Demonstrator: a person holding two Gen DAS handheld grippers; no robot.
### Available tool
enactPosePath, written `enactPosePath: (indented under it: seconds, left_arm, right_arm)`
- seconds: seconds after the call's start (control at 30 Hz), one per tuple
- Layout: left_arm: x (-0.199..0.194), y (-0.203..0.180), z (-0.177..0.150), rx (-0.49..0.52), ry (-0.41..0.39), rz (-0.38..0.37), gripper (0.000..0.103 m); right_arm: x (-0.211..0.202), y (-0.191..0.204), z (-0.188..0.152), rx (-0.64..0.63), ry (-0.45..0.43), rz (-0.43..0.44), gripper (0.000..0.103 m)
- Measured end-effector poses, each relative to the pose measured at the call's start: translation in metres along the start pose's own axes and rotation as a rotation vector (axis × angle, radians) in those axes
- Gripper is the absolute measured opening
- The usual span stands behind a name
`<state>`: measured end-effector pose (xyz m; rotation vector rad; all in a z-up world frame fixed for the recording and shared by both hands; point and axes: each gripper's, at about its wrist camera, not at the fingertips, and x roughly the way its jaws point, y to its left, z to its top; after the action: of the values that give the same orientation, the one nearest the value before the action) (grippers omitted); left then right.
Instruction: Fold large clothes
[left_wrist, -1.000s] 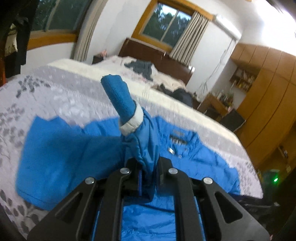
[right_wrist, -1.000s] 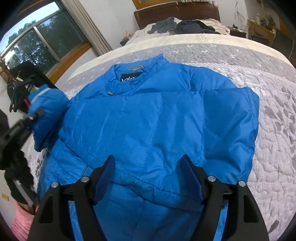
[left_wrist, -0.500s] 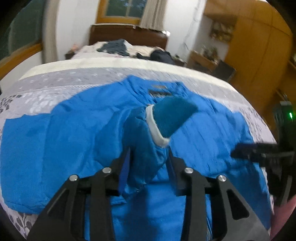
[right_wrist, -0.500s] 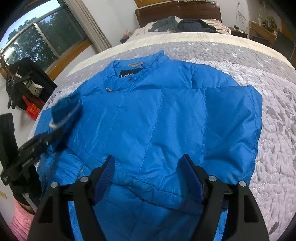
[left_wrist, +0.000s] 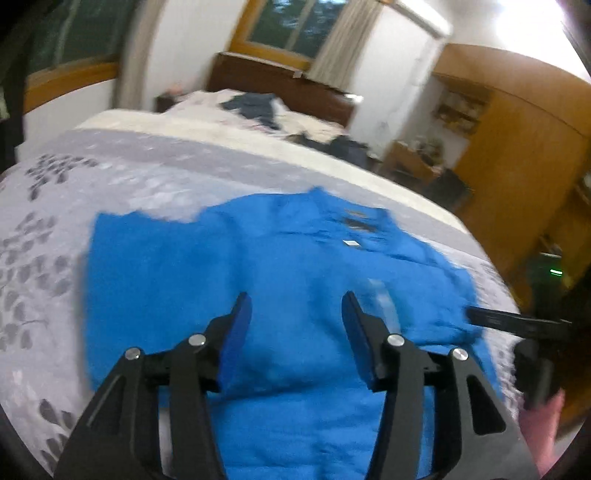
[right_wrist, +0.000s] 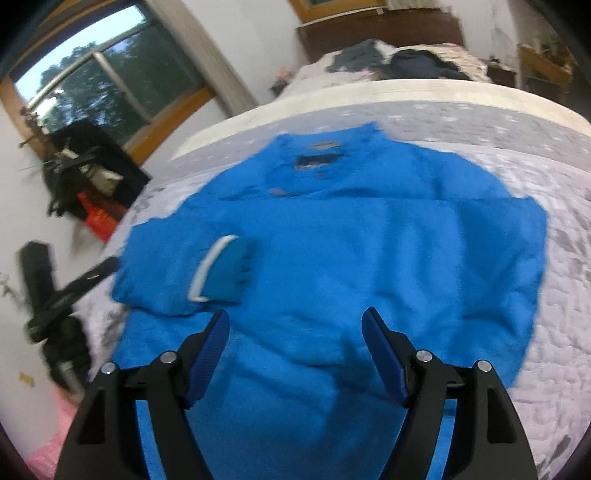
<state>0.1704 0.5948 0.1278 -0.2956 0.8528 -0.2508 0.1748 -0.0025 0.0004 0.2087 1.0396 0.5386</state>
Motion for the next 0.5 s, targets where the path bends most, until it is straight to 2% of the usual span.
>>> enactPosePath:
  seconds: [0.07, 0.13, 0.23, 0.37, 0.5]
  left_arm:
    - [0.020, 0.013, -0.003, -0.024, 0.043, 0.039, 0.048]
    - [0.039, 0.025, -0.005, -0.068, 0.096, 0.014, 0.048]
    - [0.042, 0.028, -0.004, -0.069, 0.103, 0.006, 0.048]
    - [0.027, 0.034, 0.001, -0.112, 0.072, -0.038, 0.048]
    - [-0.002, 0.042, 0.007, -0.138, -0.021, -0.034, 0.051]
  right_arm:
    - [0.008, 0.015, 0.004, -0.017, 0.039, 0.021, 0.075]
    - [0.016, 0.026, 0.008, -0.032, 0.061, 0.016, 0.075]
    - [0.030, 0.039, 0.015, -0.043, 0.096, 0.015, 0.075]
    - [0.055, 0.050, 0.025, -0.016, 0.152, 0.061, 0.072]
    - [0.083, 0.055, 0.034, 0.008, 0.206, 0.056, 0.064]
